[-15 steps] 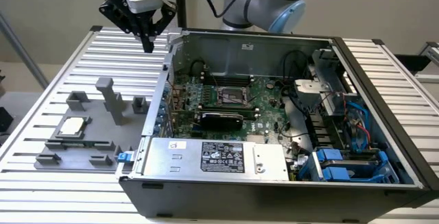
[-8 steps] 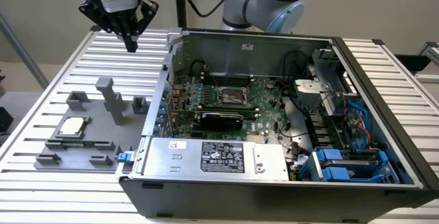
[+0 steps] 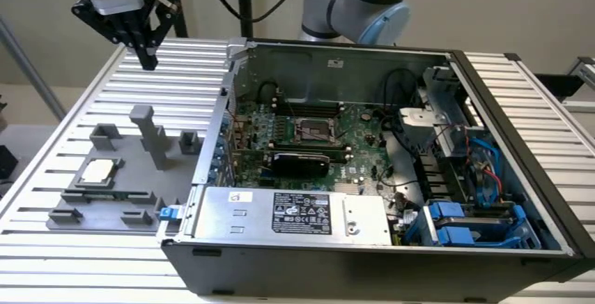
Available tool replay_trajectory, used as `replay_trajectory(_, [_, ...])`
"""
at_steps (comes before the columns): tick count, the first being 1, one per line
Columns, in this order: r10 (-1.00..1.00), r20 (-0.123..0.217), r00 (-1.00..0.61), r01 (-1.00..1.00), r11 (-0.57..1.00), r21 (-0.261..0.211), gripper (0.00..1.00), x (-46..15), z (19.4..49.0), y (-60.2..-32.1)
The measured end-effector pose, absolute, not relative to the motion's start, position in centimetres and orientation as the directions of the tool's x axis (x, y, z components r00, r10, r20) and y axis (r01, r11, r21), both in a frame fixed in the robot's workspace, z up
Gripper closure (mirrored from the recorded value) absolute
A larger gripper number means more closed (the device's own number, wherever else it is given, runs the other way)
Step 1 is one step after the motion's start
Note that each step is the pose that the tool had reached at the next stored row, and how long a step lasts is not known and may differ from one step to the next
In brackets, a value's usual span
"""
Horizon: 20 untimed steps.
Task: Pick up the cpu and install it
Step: 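Reach for the cpu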
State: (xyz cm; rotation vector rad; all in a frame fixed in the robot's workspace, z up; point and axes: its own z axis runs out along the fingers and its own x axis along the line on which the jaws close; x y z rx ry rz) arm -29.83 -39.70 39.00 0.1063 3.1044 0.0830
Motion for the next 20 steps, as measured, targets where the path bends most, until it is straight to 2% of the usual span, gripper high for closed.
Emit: replay_trajectory(20, [0.068,-0.035,-0.997,0.067,0.998,0.017,0.89,-39.0,38.2,-39.8])
